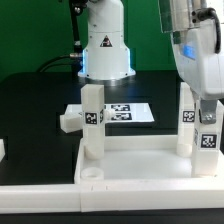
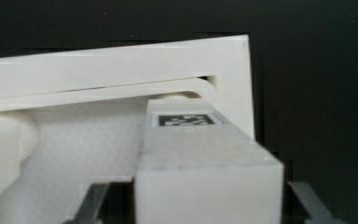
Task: Assemble desk
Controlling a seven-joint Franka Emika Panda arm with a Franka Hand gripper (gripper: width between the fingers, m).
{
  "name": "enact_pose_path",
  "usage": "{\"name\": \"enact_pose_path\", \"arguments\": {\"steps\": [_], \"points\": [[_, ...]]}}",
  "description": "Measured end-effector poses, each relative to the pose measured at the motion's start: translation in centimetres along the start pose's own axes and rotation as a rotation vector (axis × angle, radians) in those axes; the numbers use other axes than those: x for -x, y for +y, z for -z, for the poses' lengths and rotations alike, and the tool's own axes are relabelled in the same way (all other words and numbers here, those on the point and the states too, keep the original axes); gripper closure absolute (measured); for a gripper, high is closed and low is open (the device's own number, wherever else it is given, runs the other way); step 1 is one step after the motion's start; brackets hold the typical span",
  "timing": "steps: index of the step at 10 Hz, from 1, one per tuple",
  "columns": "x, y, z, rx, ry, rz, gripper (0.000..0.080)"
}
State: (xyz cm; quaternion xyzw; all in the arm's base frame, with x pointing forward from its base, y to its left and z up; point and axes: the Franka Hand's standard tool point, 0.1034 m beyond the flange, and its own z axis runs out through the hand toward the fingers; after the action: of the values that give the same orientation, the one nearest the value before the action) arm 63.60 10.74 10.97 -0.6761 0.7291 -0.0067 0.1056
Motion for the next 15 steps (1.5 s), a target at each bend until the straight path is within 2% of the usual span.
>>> {"name": "enact_pose_path", "arguments": {"steps": [1,2,3,4,8,9,10,11,12,13,14,15], "points": [[0.05,0.00,0.00,0.001,-0.001,0.031,0.0509],[0.03,0.14,-0.07,0.014,0.009,0.175,0.0509],[0.33,0.13,-0.03,0.039,0.011,0.402,0.0330],[0.85,-0.34,0.08,0.052,0.003,0.636,0.0194],[0.62,-0.44,-0.11,0.054,-0.004,0.975,0.0152],[0.67,-0.33,-0.15,0.088,0.032,1.292,0.0151],[0.79,-0.26,-0.21,0.108,0.042,1.471,0.0151],[0.79,-0.25,-0.22,0.102,0.038,1.407,0.0151],[0.76,-0.25,-0.23,0.101,0.039,1.385,0.0268],[0.78,-0.24,-0.24,0.100,0.039,1.368,0.0268],[0.82,-0.25,-0.22,0.096,0.043,1.245,0.0450],[0.46,-0.20,-0.13,0.106,0.046,1.121,0.0512]]}}
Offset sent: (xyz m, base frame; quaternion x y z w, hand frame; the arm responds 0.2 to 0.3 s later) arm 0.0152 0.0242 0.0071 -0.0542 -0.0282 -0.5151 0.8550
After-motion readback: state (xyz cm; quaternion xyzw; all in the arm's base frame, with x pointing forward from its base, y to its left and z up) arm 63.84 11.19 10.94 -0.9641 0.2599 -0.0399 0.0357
